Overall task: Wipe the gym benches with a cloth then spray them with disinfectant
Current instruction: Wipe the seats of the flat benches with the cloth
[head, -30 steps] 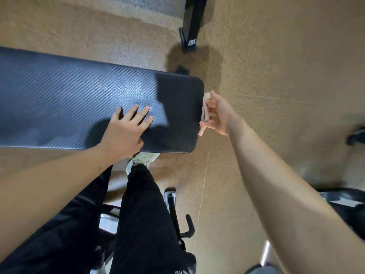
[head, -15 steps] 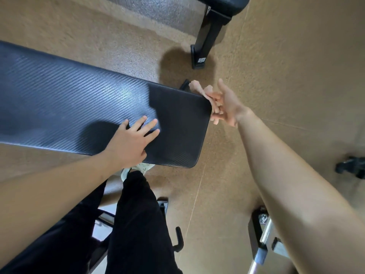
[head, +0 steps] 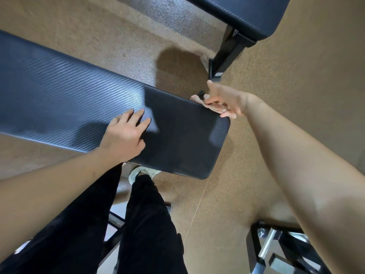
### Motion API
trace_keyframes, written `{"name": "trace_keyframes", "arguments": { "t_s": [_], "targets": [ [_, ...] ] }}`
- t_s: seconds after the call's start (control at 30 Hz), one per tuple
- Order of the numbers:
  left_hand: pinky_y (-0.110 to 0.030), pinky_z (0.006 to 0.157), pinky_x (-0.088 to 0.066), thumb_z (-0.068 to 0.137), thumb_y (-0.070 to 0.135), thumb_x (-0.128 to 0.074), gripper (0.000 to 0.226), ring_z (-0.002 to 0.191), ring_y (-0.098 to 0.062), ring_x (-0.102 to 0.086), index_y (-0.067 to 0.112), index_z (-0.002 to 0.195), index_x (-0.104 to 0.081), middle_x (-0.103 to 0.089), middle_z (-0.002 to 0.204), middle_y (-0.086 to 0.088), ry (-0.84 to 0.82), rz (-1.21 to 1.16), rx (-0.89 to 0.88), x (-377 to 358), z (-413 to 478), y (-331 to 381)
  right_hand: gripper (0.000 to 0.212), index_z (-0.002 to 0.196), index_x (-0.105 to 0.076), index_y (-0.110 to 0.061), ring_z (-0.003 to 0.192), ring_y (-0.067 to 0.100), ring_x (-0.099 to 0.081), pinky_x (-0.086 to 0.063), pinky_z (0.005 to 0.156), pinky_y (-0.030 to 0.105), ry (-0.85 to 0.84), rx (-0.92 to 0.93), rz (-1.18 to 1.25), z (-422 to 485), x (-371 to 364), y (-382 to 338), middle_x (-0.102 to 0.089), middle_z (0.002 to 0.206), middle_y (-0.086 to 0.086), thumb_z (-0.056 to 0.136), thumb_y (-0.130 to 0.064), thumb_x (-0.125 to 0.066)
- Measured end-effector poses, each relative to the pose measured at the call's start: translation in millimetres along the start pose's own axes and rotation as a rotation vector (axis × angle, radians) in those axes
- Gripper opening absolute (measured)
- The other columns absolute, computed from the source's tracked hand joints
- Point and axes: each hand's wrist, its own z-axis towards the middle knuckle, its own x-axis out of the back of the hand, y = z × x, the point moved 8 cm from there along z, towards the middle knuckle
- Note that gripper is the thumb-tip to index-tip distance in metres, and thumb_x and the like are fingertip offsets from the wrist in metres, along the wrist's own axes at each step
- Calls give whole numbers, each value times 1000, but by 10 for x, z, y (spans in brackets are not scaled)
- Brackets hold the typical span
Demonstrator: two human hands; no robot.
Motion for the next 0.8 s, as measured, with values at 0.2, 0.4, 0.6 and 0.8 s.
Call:
{"name": "trace_keyframes", "arguments": {
  "t_s": [0.2,0.4,0.6,0.8],
  "targets": [
    [-57,108,-36,83,31,-70,69,144,-42,-36,15,148,-51,-40,159,-16,-19,-99,228,162,-40,-670,73,137,-56,-10,100,0,-57,-34,106,38,-89,-59,10,186,-208,-383,-70,105,-26,101,-66,-27],
    [-54,115,-29,88,39,-67,72,149,-39,-27,19,153,-44,-30,165,-12,-42,-129,375,237,-207,-1256,70,142,-54,-13,118,16,-51,-47,92,34,-106,-45,-102,252,-468,-914,-65,131,-8,102,-64,-27],
    [-54,122,-18,93,53,-57,81,155,-37,-8,25,161,-25,-5,172,-9,-65,-131,545,274,-399,-1868,81,143,-56,-13,141,29,-34,-49,102,45,-143,-64,-143,310,-731,-1405,-52,138,-6,95,-74,-32],
    [-59,120,-27,89,60,-60,94,154,-46,-1,35,162,-7,11,169,-18,-170,-221,629,130,-474,-2166,85,149,-47,-15,143,35,-33,-44,109,54,-180,-22,-178,373,-1047,-1968,-43,157,3,92,-77,-34]
  ]
}}
